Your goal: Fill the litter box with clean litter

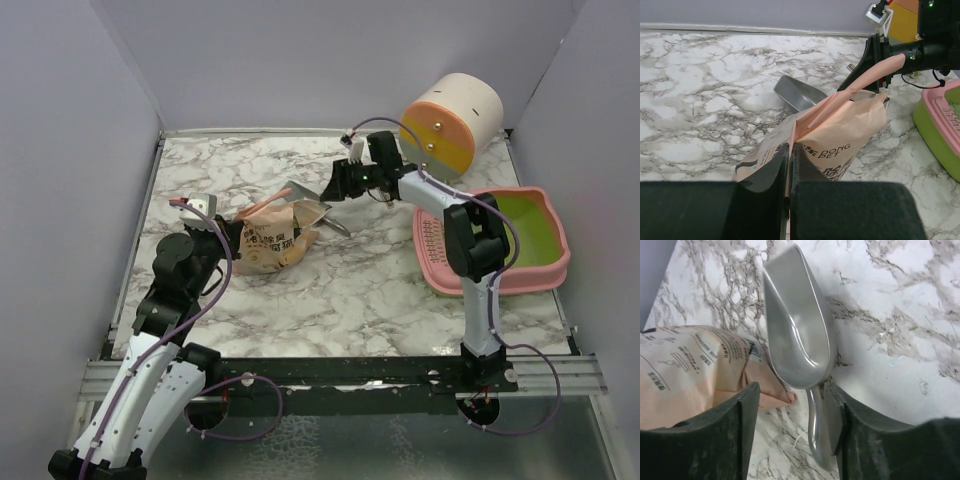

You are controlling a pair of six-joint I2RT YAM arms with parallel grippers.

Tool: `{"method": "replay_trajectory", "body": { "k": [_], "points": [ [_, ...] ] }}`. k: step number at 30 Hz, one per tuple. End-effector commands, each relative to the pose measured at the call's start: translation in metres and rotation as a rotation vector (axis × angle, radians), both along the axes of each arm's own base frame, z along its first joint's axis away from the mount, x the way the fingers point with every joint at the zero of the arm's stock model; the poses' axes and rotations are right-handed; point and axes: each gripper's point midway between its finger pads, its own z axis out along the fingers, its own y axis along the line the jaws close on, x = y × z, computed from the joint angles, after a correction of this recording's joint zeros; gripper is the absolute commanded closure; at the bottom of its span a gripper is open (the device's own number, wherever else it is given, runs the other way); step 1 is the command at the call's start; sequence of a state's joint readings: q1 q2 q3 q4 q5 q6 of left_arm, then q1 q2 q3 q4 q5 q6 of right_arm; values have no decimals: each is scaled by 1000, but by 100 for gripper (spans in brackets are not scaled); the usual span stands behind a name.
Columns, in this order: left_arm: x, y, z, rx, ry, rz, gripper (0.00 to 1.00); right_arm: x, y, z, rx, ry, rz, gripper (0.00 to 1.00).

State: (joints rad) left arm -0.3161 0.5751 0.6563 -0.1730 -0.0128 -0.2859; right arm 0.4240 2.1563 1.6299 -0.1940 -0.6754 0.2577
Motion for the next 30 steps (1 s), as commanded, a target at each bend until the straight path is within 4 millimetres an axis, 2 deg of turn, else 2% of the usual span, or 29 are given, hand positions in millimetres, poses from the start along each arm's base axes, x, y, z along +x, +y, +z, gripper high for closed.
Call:
{"method": "replay_trajectory", "body": {
  "k": [1,4,7,15,18,20,26,30],
  "points": [
    [-1,9,29,-31,-79,48,100,14,4,26,18,-69,5,43],
    [-2,9,33,-34,-85,47,100,7,-1,31,13,-79,-6,41],
    [-3,7,36,-40,-90,34,100,-10,-11,55,17,-115,-21,41],
    [-6,3,37,-51,-93,11,100,-75,-40,121,51,-199,-26,41],
    [-8,1,38,-64,-97,-2,100,-96,-36,134,60,-210,6,41],
    [-9,0,40,-72,-104,-8,100,-107,-21,131,19,-221,41,41],
    [-16,2,48,-81,-121,-12,100,-95,-2,113,-26,-256,92,42],
    [-23,5,55,-77,-139,-6,100,-100,7,110,10,-333,199,42]
  ]
}}
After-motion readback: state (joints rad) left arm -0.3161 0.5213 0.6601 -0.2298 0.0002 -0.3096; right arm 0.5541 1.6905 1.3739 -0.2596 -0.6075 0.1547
